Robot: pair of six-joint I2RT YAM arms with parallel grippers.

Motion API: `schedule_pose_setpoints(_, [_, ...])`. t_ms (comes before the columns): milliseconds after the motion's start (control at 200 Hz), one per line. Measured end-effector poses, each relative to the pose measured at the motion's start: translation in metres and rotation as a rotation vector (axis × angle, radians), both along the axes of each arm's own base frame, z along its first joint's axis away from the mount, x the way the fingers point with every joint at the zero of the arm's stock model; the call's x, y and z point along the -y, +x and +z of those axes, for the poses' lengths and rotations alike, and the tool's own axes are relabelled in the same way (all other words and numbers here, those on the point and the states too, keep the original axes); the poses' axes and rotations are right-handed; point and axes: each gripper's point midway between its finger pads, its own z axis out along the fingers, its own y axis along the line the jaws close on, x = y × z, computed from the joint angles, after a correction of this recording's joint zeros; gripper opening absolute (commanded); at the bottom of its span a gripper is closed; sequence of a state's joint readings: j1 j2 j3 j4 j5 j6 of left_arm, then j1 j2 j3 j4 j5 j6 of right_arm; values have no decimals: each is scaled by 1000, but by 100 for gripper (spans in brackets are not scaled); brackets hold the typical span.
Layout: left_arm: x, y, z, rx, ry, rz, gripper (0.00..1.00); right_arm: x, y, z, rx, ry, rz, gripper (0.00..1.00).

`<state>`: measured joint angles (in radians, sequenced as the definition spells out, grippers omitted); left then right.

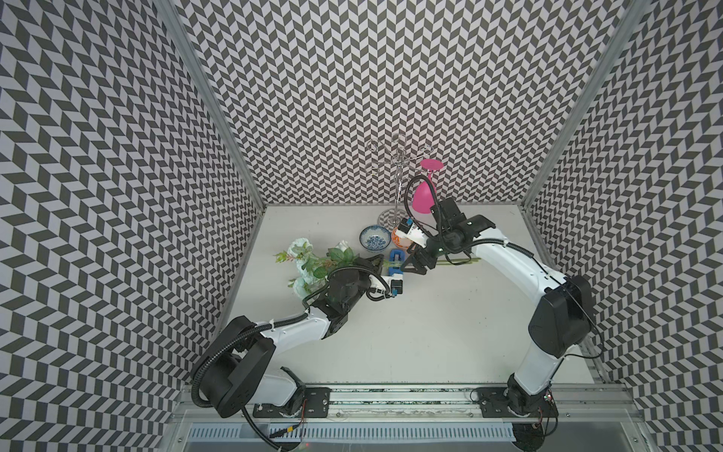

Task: Wrap bouquets with tape
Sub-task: Wrap the tape around the bouquet.

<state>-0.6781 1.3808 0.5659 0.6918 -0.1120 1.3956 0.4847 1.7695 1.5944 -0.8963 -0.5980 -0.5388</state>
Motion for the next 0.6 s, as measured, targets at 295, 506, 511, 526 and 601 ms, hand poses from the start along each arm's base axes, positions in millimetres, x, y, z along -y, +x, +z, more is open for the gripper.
schedule_pose_setpoints(295, [1,-8,0,-64,-27,-25,9,9,0,-5,31,-56,27,19])
schedule_pose_setpoints(506, [-12,-9,2,-160,-112,-42,33,-6,-16,-10,120,-23,115,3])
schedule_pose_setpoints(511, [-12,-9,3,-160,-115,-45,33,-6,-16,-9,125,-23,114,3])
schedule_pose_setpoints(526, [-12,-12,6,-167,-134,-60,35,-6,-15,-8,145,-22,112,2])
schedule_pose_setpoints(601, [-10,-22,37,-171,-223,-139,37,-4,-4,-2,242,-17,88,0])
